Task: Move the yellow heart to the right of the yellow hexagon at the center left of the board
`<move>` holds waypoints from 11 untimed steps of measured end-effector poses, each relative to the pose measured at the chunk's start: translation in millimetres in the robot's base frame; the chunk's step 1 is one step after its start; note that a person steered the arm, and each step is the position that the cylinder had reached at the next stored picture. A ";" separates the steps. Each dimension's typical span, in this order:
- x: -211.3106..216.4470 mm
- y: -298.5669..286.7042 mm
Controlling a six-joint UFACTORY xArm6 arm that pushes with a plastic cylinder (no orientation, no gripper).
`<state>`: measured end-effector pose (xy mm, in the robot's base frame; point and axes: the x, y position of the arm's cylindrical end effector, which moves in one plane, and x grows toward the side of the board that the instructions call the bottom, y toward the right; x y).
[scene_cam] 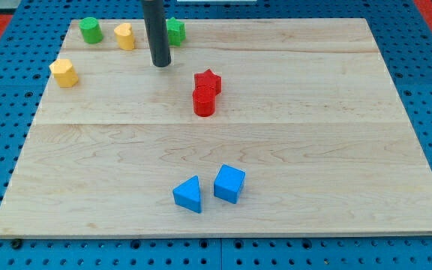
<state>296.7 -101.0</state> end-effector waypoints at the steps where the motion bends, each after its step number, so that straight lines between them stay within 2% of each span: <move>1: -31.6 -11.8; 2: -55.9 -7.4; 5: -56.2 -12.8; 7: -65.1 -61.4; 8: -79.6 -60.8; 9: -80.2 -84.3; 11: -71.2 -75.6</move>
<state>225.5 -176.6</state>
